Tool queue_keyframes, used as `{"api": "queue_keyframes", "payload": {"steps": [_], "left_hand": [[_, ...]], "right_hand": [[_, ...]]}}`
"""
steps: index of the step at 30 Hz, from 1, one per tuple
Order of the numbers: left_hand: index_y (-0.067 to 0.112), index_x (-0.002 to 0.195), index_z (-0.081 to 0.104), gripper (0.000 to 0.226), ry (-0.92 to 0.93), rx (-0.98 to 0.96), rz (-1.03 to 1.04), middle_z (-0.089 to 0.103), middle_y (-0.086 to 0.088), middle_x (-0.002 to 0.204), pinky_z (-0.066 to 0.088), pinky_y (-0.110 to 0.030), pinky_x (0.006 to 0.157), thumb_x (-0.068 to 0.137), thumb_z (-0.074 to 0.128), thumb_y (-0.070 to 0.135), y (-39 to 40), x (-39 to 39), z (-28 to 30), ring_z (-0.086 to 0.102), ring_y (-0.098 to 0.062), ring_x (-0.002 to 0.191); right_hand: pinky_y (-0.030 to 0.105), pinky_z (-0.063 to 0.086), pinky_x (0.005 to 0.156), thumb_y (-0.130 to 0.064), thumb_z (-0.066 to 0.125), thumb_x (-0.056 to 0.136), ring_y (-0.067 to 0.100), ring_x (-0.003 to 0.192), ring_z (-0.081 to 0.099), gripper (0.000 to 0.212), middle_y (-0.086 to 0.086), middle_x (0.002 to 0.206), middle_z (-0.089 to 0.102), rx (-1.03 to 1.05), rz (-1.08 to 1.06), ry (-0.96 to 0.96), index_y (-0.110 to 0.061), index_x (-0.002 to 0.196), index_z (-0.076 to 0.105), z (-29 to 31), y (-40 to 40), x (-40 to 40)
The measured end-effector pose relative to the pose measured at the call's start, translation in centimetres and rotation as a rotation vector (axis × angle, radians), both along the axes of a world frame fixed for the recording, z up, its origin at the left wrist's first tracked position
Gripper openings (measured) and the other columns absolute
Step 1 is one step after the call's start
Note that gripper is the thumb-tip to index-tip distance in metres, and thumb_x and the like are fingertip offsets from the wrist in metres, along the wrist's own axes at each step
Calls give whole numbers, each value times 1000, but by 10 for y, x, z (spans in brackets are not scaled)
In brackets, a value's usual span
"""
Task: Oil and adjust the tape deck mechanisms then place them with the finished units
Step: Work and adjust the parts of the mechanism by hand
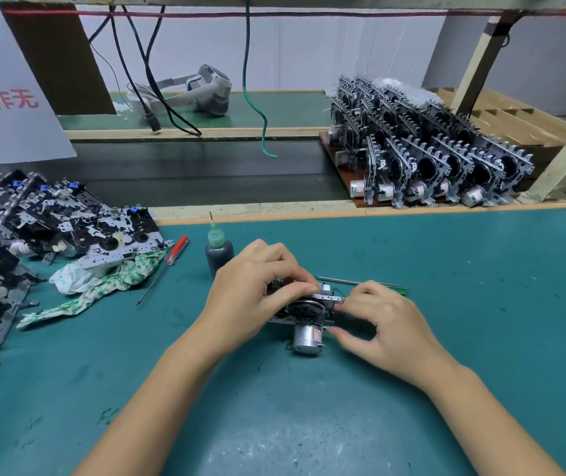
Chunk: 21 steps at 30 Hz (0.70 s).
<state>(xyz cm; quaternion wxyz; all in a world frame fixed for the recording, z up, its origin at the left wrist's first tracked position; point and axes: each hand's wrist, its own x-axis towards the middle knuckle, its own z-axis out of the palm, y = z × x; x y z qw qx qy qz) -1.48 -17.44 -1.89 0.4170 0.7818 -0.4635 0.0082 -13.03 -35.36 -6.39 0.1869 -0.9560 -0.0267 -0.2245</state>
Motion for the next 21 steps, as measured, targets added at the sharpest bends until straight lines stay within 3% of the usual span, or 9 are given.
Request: {"api": "queue_keyframes", "payload": {"steps": [5, 10, 16, 21], "left_hand": [[49, 77, 63, 9, 8, -8, -12, 57, 14, 75, 32, -15, 70, 81, 61, 41, 1, -1, 1, 44, -5, 80], [36, 79, 73, 14, 1, 5, 6, 57, 14, 75, 35, -21, 70, 81, 61, 42, -1, 1, -1, 44, -8, 79], [37, 79, 73, 14, -4, 2, 14, 57, 15, 76, 34, -21, 70, 82, 60, 42, 0, 1, -2, 44, -7, 79], [38, 79, 72, 14, -10, 11, 19, 57, 16, 76, 34, -21, 70, 81, 59, 44, -1, 1, -2, 44, -7, 80]], "right_hand": [[26, 49, 64, -32, 69, 74, 14, 76, 59, 19, -15, 74, 66, -10, -21, -18, -21, 88, 74, 0, 0, -2], [22, 44, 66, -23, 67, 72, 14, 77, 59, 17, -15, 74, 66, -43, -26, 25, -21, 87, 74, 3, -1, -3], [25, 47, 63, -11, 60, 73, 14, 80, 60, 22, -10, 75, 66, -15, -36, 46, -19, 88, 74, 2, 0, -3], [20, 40, 64, -8, 58, 72, 12, 79, 58, 25, -9, 76, 65, -17, -50, 52, -18, 88, 74, 4, 2, -4]]}}
